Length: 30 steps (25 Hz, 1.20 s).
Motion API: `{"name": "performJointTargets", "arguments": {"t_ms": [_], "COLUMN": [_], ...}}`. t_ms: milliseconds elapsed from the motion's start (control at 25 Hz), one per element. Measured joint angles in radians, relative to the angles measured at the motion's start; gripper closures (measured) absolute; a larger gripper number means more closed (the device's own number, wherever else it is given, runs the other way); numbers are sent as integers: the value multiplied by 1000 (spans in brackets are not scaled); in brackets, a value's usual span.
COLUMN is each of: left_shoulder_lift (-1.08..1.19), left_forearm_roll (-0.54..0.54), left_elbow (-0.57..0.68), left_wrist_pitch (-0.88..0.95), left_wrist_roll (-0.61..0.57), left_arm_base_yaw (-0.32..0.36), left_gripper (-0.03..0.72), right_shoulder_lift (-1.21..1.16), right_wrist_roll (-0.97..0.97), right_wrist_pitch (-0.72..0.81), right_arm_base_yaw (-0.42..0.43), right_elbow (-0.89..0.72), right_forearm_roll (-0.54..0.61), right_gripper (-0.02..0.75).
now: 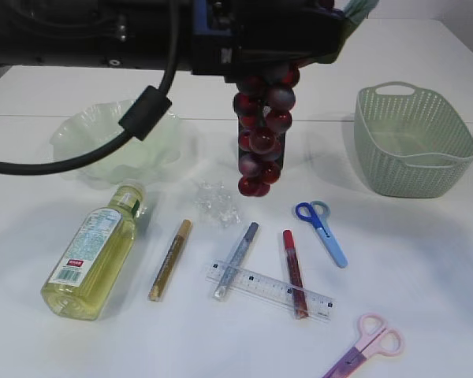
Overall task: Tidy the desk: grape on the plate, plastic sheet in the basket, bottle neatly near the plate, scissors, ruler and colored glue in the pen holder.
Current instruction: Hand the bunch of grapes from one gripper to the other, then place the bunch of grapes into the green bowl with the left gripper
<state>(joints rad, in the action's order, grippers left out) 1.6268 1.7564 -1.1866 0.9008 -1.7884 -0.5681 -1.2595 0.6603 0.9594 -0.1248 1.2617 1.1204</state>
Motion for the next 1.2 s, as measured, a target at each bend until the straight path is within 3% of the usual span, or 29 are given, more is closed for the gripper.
{"name": "performJointTargets", "arguments": {"t_ms": [200, 320, 520, 840, 1000, 1200], "left_shoulder_lift": [0, 0, 0, 0, 0, 37], "left_forearm_roll": [0, 0, 0, -4, 4, 21], "left_elbow": [0, 0, 0, 0, 0, -21], "left_wrist_pitch": [0, 0, -2, -122, -295, -482], "left_wrist_roll": [0, 0, 0, 0, -6, -82], "left_arm_base_yaw": [91, 157, 262, 362, 382, 386], "left_gripper": [466, 466, 466, 466, 466, 466], "right_shoulder_lift": [0, 0, 0, 0, 0, 0], "right_wrist_roll": [2, -15, -186, -551, -620, -634], "right_wrist_pitch": [-13, -22, -23, 74, 102, 112], "right_arm_base_yaw": [0, 0, 0, 0, 0, 0], "right_elbow": [0, 0, 0, 0, 0, 0], "right_forearm_roll": [-7, -66, -326, -920, -1071, -1100], "right_gripper": [195, 195, 194, 216, 228, 229]}}
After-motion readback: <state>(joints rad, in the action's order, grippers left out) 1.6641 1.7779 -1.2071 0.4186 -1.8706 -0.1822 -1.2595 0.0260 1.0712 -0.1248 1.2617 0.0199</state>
